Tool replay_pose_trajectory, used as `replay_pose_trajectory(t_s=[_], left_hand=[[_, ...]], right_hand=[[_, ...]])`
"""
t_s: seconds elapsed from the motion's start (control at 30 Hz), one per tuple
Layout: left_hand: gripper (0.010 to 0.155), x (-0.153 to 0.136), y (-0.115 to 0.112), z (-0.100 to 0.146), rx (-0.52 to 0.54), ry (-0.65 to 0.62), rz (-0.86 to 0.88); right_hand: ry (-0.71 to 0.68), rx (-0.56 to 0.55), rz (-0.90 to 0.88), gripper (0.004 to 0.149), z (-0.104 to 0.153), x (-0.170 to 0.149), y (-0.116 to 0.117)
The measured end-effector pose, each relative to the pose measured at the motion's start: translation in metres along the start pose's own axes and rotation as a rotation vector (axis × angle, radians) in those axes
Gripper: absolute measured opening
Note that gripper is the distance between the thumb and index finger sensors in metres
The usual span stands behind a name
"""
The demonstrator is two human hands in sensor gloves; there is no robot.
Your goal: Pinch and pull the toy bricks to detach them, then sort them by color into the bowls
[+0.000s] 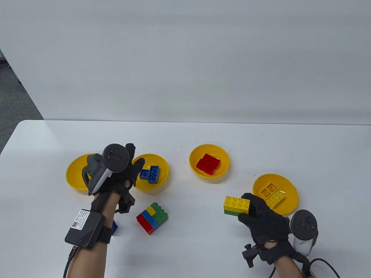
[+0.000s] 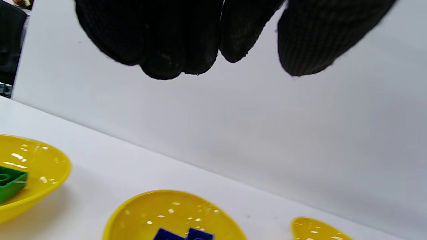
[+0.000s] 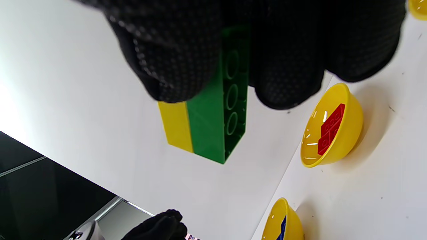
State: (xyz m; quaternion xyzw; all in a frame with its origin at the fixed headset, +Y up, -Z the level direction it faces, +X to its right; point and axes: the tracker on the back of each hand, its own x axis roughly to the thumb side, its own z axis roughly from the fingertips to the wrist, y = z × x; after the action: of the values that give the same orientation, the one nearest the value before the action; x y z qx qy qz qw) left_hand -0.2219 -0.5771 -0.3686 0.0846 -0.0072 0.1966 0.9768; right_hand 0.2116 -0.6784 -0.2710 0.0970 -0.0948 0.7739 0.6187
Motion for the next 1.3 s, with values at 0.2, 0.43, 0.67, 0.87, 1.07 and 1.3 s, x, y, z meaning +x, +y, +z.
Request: replay_pose_trajectory(t_s=[0.2, 0.43, 0.67, 0.87, 1.07, 1.3], left_hand=[[0.064, 0.021, -0.010, 0.047, -0.025, -0.207, 0.299], [0.068, 0.050, -0.082, 0.091, -0.319, -0.428, 0.528], [0.073, 0.058, -0.140, 0.114, -0.467, -0.438, 0.844], [0.066, 0.045, -0.141, 0.111, -0.457, -0.421, 0.916], [0.065, 0.041, -0.132, 0.109, -0.406, -0.427, 0.658], [0.065, 0.046, -0.137, 0.111, -0.455, -0.440, 0.558]], right_hand=[[-0.002, 0.067, -0.142, 0.064, 0.005, 0.002, 0.019], [0.005, 0.126, -0.282, 0.064, 0.015, 0.002, 0.043], [0.058, 0.177, -0.339, 0.064, 0.024, -0.007, 0.064], [0.063, 0.233, -0.211, 0.065, 0.026, -0.007, 0.075], [-0.229, 0.179, 0.295, 0.075, 0.032, 0.022, 0.075], [-0.485, 0.334, 0.504, 0.066, 0.038, 0.034, 0.104]])
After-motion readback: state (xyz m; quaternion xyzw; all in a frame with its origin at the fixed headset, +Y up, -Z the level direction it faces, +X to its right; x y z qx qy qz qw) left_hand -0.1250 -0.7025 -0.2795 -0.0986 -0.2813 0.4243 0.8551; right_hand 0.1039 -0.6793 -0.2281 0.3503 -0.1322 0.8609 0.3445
